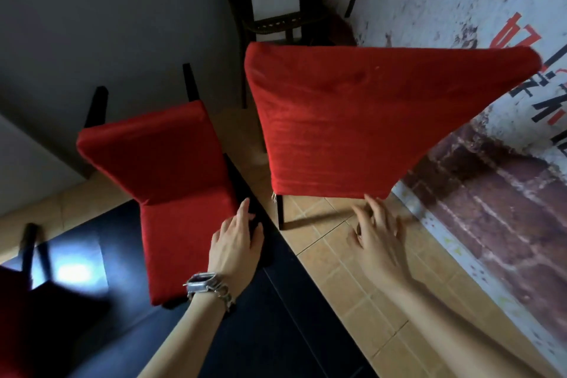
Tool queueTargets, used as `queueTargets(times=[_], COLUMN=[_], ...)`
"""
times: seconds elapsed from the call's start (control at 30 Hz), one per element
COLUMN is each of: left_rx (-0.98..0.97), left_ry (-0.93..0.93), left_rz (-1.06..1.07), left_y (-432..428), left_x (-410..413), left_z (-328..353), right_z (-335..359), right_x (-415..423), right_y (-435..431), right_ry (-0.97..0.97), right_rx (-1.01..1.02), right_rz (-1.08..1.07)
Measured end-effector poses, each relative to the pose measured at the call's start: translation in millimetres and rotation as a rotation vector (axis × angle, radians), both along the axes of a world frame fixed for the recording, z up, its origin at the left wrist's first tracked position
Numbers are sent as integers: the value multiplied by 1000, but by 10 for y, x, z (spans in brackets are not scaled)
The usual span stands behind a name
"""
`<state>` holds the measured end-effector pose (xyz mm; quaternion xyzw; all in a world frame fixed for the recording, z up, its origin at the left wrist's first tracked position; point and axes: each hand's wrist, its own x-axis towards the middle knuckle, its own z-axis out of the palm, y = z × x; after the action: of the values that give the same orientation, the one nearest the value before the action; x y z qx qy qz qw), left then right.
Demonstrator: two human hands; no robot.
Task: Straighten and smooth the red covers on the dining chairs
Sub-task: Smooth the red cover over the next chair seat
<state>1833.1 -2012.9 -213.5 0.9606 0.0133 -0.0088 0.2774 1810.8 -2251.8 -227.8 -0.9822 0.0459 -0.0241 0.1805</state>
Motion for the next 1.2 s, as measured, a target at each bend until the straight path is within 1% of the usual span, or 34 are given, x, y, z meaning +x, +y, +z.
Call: queueTargets(times=[0.17,0.3,0.37,0.47,0.57,0.73,0.93,1.07,1.2], left_rx=[-120,-247,-289,-405,-448,-491,-500,-522,-505], left_ry=[170,225,234,267,279,251,248,260,234], left_rz=[212,317,359,389,399,437,457,471,480], left_y=[607,1012,1223,1554,1854,2273,2534,2636,2813], left_x=[-351,-543,-624,-744,-838,-907,-852,-641,-216], left_z=[-301,-375,-372,-369,-354,-373,-480,-518,-509], right_z=[-222,-324,-387,-486,-561,-685,-829,-858,-874], right_x=[-175,-197,-209,-228,-239,-230,-162,65,446], right_y=[566,1060,1305,1631,1900,2252,2507,2543,2592], right_ry=[110,168,218,328,401,474,538,558,547], right_rx=[60,98,190,414,495,503,444,401,393], right_rz=[21,87,93,6,-68,-75,-16,19,20])
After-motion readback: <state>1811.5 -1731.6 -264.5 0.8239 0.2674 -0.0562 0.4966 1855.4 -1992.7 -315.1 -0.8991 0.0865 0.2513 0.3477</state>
